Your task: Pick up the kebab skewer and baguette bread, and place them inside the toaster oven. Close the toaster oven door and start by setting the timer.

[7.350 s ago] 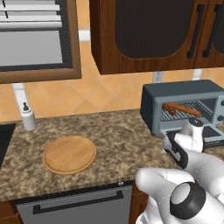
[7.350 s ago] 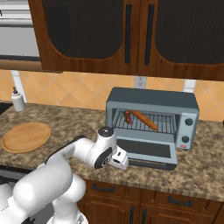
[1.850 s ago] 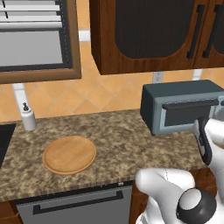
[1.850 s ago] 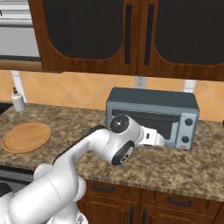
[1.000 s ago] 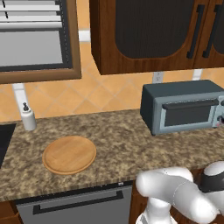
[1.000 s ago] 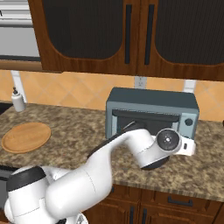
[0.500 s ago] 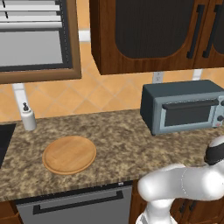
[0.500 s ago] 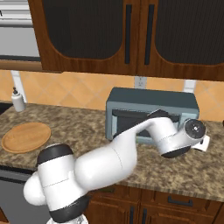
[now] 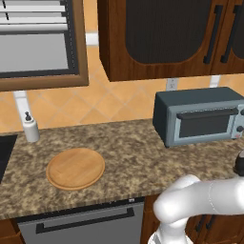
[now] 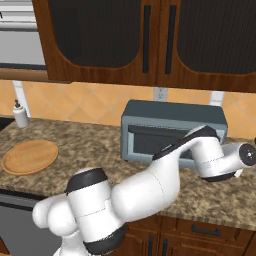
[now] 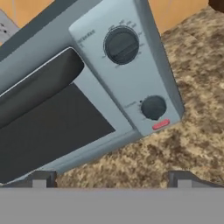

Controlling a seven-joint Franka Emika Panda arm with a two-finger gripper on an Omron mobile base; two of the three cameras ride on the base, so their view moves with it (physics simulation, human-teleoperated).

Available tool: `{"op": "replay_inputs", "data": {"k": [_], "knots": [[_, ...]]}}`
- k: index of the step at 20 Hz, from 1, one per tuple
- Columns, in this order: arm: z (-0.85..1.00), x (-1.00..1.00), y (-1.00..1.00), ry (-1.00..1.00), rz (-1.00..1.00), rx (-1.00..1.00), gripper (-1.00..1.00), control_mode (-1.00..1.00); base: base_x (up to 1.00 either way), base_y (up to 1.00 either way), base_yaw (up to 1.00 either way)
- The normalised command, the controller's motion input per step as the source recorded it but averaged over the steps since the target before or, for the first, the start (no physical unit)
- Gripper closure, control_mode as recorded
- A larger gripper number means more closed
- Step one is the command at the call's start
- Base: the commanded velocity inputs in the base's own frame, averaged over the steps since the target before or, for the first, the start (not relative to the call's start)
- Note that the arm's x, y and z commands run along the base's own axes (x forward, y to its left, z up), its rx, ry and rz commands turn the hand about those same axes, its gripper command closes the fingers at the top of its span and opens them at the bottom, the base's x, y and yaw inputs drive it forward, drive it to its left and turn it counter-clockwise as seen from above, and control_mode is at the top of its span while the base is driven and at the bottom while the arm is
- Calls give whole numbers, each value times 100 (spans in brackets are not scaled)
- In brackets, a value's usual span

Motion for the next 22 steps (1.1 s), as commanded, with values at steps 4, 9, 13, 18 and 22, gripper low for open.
{"op": "replay_inputs", "data": {"k": [4, 9, 13, 18, 22], "knots": [[-16, -1, -22, -5, -9, 22, -100, -100, 0, 0, 0], [-29, 27, 23, -5, -33, 6, -100, -100, 0, 0, 0], [-42, 1, 40, -8, -39, 2, -100, -100, 0, 0, 0], [-37, 11, 50, -10, -43, 0, -100, -100, 0, 0, 0], [-4, 31, 7, -1, -20, 3, -100, -100, 0, 0, 0]]}}
